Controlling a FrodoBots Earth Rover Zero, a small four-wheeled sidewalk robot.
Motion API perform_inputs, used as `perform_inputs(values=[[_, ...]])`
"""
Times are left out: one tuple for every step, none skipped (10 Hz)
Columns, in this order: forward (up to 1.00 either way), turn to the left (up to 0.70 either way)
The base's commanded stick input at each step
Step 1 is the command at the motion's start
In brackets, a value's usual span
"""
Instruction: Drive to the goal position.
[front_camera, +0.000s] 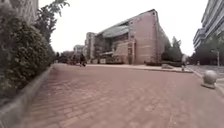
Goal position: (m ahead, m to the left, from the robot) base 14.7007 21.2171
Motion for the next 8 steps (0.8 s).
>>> perform_inputs(values=[[0.45, 0.27], [0.45, 0.27], [0.45, 0.27], [0.45, 0.27], [0.45, 0.27], [0.45, 0.27], [0.45, 0.27], [0.45, 0.27]])
